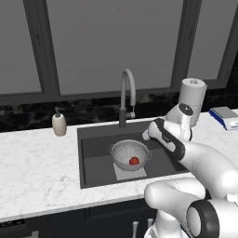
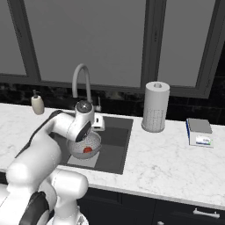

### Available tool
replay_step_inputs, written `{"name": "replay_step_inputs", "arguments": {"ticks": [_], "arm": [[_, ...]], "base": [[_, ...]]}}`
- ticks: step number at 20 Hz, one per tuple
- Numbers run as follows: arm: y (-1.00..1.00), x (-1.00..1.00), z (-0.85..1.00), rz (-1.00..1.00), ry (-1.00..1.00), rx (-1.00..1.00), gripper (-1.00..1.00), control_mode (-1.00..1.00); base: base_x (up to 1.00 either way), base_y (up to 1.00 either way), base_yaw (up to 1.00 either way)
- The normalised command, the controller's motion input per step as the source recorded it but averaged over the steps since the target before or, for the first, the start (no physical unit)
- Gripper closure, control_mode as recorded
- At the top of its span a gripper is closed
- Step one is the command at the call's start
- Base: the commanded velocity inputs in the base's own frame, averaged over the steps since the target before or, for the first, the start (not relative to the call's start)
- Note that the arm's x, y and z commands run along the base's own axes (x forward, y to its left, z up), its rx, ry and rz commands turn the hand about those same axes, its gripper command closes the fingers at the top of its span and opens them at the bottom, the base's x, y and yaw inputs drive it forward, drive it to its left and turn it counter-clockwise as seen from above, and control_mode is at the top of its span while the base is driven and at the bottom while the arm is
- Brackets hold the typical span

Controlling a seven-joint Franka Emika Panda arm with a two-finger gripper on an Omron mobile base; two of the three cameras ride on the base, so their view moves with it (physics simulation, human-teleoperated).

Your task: Put the colander in the sink, put the apple in the colander, and turn on the sink faucet and pour water over the colander.

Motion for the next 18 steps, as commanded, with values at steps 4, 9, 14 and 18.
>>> {"name": "replay_step_inputs", "arguments": {"ticks": [4,9,14,18], "arm": [[-0.35,-0.16,0.14,0.00,-0.16,0.03,-1.00,-1.00],[-0.18,-0.01,0.29,0.00,-0.27,0.04,-1.00,-1.00],[0.00,0.00,0.49,0.00,-0.45,0.09,-1.00,-1.00],[0.00,0.01,0.59,0.00,-0.37,0.07,-1.00,-1.00]], "base": [[0.00,0.00,0.00],[0.00,0.00,0.00],[0.00,0.00,0.00],[0.00,0.00,0.00]]}}
